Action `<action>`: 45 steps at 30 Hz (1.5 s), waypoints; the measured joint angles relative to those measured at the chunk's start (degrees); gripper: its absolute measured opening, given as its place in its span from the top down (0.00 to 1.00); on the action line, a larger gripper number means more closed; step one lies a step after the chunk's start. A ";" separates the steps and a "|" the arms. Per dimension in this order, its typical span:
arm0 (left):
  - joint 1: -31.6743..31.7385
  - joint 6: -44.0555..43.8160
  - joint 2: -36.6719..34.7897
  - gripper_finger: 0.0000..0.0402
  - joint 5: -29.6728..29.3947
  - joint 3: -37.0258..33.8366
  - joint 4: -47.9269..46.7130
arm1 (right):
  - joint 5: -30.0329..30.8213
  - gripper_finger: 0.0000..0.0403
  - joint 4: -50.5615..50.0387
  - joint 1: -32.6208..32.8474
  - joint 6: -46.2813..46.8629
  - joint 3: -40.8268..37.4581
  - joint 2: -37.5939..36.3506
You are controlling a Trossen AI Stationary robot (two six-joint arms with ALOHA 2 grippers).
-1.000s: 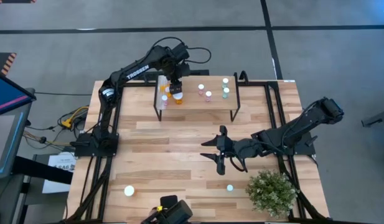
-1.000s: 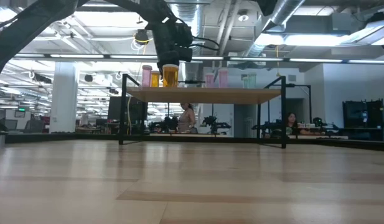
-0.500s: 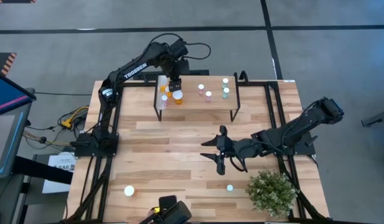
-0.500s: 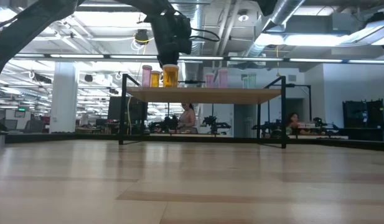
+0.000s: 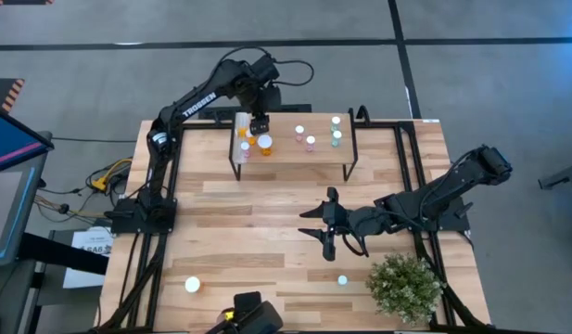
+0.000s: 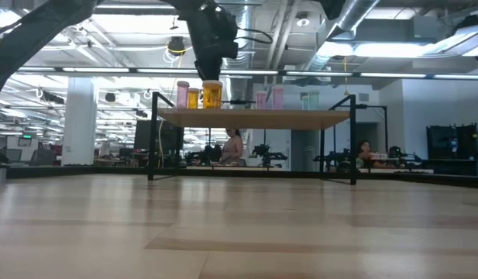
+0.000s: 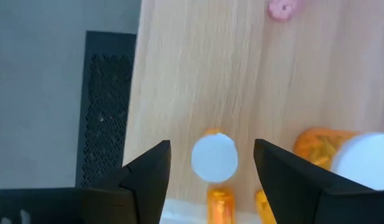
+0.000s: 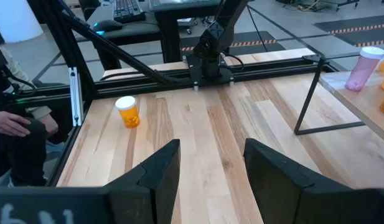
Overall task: Pick and place medicine bottles onto shelf by color
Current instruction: Adjust the small orange pill bottle on the shelf
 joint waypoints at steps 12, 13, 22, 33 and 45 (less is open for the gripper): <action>1.20 0.75 -3.84 0.39 2.44 3.66 -2.17 | -0.04 0.50 0.05 0.02 1.40 0.09 1.27; 1.61 0.74 -4.28 0.39 3.64 3.66 -2.25 | -0.05 0.51 0.56 0.02 1.43 0.16 1.69; 3.92 0.51 -6.20 0.39 6.33 3.62 -5.09 | -0.15 0.50 0.29 0.56 1.53 0.04 1.84; 5.04 0.94 -7.90 0.39 4.99 -1.39 -2.07 | -0.17 0.50 0.28 0.74 1.51 0.04 1.84; 8.93 1.80 -23.63 0.49 4.98 -25.22 10.27 | -0.17 0.50 0.32 0.59 0.96 0.04 1.84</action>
